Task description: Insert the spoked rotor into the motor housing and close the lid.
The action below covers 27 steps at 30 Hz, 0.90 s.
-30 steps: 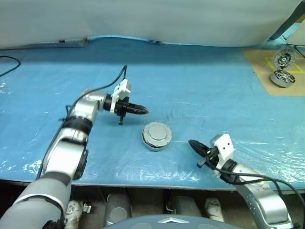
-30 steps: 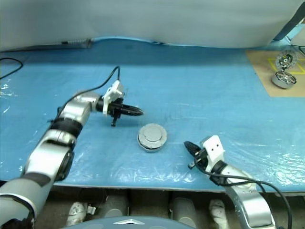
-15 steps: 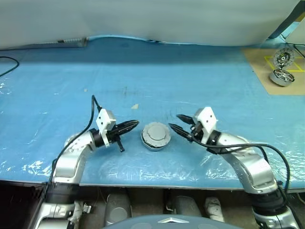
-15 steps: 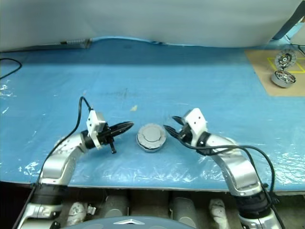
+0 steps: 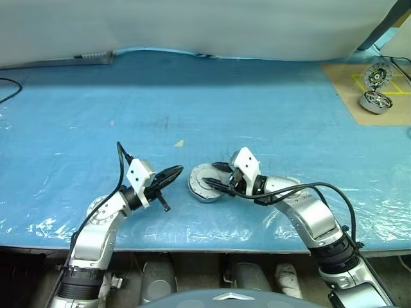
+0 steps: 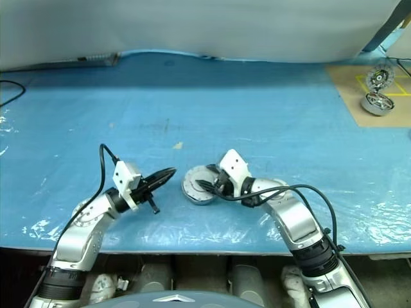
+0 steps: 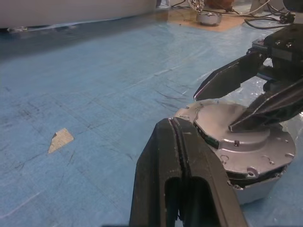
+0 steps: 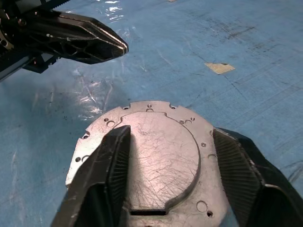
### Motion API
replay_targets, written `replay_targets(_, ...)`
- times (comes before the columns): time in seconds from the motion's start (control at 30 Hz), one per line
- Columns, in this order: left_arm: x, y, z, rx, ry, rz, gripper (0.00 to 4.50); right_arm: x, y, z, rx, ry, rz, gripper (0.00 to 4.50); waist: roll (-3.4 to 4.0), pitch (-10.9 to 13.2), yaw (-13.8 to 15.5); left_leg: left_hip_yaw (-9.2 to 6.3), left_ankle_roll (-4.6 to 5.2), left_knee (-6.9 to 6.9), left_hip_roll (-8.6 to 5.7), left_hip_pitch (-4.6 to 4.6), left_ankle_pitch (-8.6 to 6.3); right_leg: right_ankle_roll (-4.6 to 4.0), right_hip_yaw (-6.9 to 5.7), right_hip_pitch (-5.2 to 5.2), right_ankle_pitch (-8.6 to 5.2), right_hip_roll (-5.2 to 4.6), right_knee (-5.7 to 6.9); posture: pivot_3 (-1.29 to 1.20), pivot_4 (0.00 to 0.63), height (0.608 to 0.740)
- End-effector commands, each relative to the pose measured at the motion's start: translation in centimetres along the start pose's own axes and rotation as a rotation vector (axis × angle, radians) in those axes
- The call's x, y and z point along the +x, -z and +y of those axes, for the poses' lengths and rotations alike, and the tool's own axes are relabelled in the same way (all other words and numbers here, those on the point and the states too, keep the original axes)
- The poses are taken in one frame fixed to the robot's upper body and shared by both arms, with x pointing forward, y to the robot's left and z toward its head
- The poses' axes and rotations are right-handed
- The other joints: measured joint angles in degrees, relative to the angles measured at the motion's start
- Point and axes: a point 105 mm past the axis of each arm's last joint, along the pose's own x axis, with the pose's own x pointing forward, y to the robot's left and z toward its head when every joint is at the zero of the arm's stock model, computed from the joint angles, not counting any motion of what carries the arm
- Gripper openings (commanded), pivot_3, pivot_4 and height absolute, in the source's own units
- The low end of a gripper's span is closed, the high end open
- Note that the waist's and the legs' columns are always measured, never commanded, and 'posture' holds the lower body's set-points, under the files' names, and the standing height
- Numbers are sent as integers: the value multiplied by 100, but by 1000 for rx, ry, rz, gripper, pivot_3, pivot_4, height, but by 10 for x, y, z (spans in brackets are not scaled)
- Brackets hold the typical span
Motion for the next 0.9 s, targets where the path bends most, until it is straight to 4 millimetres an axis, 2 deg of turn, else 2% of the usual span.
replay_targets(0.03,2,-6,7,28,-8,-24,0,-2,-6,-1,-44,8,-24,3251,0,0,0,0,0,2,0,1,0,0,1,0,0,0,1,0,150,740)
replay_targets(0.27,4,1,13,33,-2,-22,0,0,-5,8,-37,-43,-26,3251,1,-1,1,0,0,6,0,1,0,0,2,0,1,0,4,0,150,740)
replay_targets(0.63,2,14,1,50,100,-3,0,8,2,16,-56,-92,-8,3251,1,-3,0,0,0,15,0,3,0,-1,3,1,1,-1,9,0,150,740)
replay_targets(0.77,10,14,-9,46,156,-8,0,10,4,17,-63,-102,-1,3251,2,-3,-1,0,0,18,2,3,0,-1,4,1,2,0,14,0,150,740)
replay_targets(0.9,23,6,-15,50,185,-3,0,8,4,17,-69,-108,-2,3251,3,-4,0,0,0,26,2,3,0,-2,4,1,2,-1,18,0,150,740)
